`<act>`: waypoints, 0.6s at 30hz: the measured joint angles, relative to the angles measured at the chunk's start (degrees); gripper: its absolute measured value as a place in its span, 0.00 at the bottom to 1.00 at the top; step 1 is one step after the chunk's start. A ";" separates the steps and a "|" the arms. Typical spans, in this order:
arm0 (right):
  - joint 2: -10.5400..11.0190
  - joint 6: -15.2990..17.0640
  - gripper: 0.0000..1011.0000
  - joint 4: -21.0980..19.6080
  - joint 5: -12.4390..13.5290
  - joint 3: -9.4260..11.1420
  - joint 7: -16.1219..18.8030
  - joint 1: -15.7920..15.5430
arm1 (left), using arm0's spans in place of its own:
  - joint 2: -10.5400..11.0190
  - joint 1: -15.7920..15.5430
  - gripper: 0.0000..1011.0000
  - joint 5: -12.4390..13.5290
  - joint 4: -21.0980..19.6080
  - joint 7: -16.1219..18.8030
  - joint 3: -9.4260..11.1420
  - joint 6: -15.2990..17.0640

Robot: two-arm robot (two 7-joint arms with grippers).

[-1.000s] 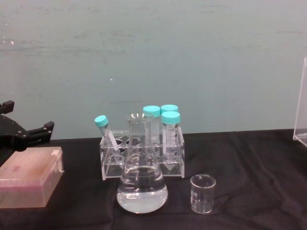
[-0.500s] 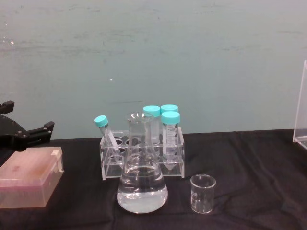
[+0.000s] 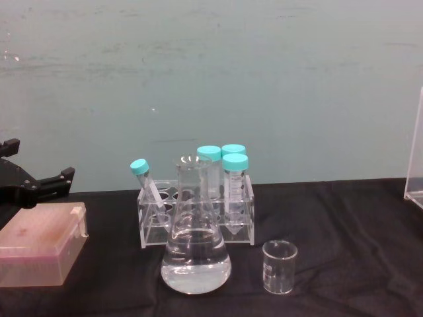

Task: Place the experimental apparatus aside using one hand.

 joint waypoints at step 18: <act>0.26 1.08 0.59 0.02 -0.02 0.00 -0.12 -0.01 | 0.00 0.00 0.99 0.00 0.00 0.00 0.00 0.00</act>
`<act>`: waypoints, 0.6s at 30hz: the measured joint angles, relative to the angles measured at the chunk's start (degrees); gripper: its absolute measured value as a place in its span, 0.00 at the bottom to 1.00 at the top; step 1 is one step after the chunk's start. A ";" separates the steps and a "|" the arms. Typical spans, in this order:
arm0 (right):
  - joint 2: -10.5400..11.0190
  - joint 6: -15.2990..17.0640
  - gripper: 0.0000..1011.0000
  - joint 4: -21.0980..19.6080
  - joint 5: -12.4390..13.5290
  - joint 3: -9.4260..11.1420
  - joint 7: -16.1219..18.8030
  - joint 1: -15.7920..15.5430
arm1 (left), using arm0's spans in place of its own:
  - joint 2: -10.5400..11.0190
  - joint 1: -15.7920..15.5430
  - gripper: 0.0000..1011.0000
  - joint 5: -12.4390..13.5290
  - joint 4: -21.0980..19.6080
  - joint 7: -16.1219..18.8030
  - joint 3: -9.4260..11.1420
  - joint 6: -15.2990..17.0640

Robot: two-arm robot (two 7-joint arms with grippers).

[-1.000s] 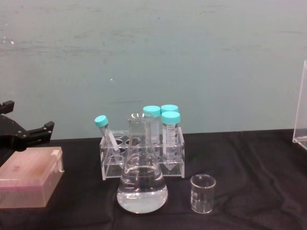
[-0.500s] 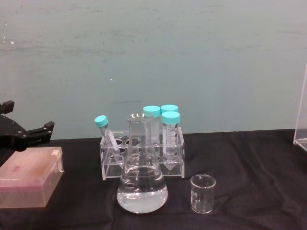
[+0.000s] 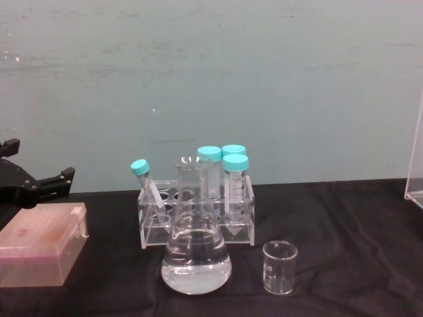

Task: Place the experimental apparatus aside using one hand.

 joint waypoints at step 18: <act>0.01 0.11 0.59 -0.02 0.03 0.00 0.07 -0.01 | 0.00 0.00 0.99 0.00 0.00 0.00 0.00 0.00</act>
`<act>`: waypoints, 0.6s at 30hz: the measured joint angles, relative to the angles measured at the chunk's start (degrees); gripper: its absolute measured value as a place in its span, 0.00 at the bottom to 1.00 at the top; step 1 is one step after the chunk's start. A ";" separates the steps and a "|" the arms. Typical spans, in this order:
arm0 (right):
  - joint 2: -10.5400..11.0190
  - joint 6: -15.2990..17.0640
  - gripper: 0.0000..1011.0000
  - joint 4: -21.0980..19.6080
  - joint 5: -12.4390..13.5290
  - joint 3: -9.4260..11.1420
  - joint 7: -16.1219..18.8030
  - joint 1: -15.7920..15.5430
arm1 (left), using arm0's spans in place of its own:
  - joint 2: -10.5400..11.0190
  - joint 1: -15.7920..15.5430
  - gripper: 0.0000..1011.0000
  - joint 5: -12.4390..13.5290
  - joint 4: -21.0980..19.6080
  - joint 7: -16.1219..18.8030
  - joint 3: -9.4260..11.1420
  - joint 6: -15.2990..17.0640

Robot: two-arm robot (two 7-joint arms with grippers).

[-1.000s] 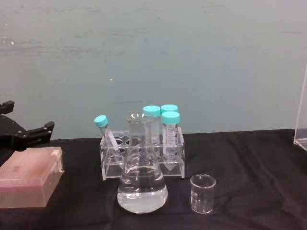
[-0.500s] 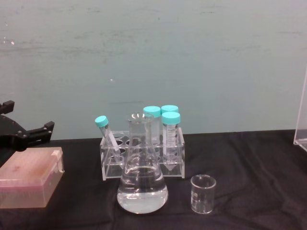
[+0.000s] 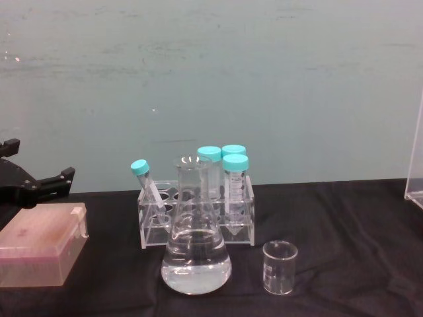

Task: Place the experimental apparatus aside using one hand.

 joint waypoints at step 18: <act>0.00 -0.04 0.59 0.00 -0.09 0.00 0.05 0.00 | 0.00 0.00 0.99 0.00 0.00 0.00 0.00 0.00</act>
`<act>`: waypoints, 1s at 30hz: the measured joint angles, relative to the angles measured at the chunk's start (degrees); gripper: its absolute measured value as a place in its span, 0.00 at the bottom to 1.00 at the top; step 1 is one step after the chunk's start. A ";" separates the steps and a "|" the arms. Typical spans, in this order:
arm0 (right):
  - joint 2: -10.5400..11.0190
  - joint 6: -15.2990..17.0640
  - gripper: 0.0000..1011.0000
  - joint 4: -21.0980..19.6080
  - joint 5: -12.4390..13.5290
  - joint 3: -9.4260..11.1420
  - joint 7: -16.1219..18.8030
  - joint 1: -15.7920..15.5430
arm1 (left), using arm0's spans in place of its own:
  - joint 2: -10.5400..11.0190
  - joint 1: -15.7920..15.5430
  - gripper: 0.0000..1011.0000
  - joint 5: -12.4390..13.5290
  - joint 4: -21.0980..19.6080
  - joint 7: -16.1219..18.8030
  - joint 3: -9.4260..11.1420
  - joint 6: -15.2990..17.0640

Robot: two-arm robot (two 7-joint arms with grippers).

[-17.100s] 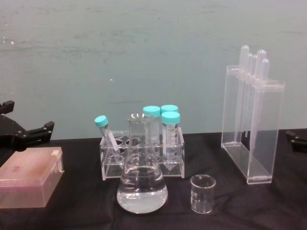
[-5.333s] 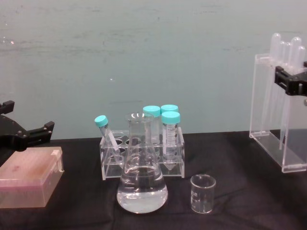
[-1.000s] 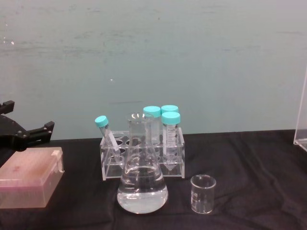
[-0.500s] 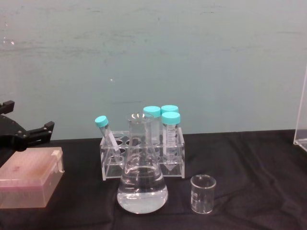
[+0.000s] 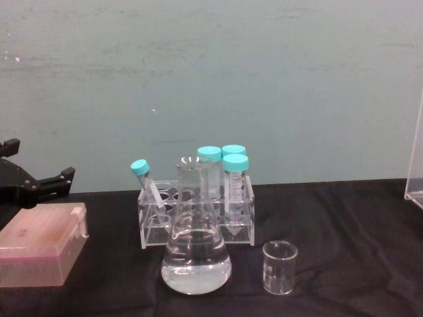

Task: Place the experimental apparatus aside using one hand.

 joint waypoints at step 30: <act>0.00 0.02 0.99 0.02 -0.02 0.01 0.00 0.00 | 0.00 0.00 0.99 0.00 0.00 0.00 0.00 0.00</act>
